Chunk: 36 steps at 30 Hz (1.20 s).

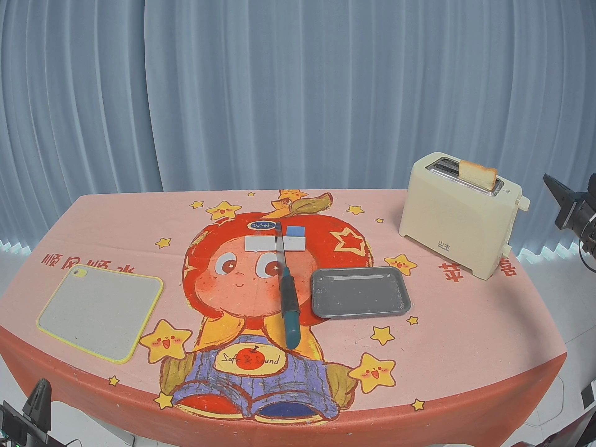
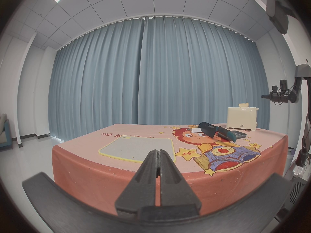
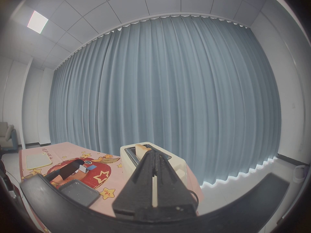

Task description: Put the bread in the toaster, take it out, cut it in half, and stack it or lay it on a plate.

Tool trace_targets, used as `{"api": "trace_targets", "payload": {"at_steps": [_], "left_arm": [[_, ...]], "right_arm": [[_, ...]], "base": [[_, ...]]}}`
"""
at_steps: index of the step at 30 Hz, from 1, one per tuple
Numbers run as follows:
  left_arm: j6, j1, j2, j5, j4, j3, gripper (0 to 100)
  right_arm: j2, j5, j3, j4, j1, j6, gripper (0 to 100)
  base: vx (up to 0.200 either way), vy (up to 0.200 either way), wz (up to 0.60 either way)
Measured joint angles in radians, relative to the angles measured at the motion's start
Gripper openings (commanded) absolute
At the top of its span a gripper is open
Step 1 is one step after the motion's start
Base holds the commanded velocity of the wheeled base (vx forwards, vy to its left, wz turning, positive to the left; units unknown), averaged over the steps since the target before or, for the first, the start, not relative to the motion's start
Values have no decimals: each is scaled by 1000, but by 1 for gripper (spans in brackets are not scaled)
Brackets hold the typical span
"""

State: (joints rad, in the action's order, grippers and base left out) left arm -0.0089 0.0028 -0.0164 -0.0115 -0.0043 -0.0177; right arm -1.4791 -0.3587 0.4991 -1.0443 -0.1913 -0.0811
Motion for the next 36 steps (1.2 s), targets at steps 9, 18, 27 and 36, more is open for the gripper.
{"api": "trace_targets", "payload": {"at_steps": [9,18,27,36], "left_arm": [[0,0,0,0,0,0,0],[0,0,0,0,0,0,0],[0,0,0,0,0,0,0],[0,0,0,0,0,0,0]], "right_arm": [[-59,-27,-4,-4,-29,-4,0],[-132,-87,3,-7,-52,-28,0],[-198,-95,22,-8,-77,-27,0],[-225,-95,20,-7,-77,-22,0]], "base": [[0,0,0],[0,0,0],[0,0,0],[0,0,0]]}}
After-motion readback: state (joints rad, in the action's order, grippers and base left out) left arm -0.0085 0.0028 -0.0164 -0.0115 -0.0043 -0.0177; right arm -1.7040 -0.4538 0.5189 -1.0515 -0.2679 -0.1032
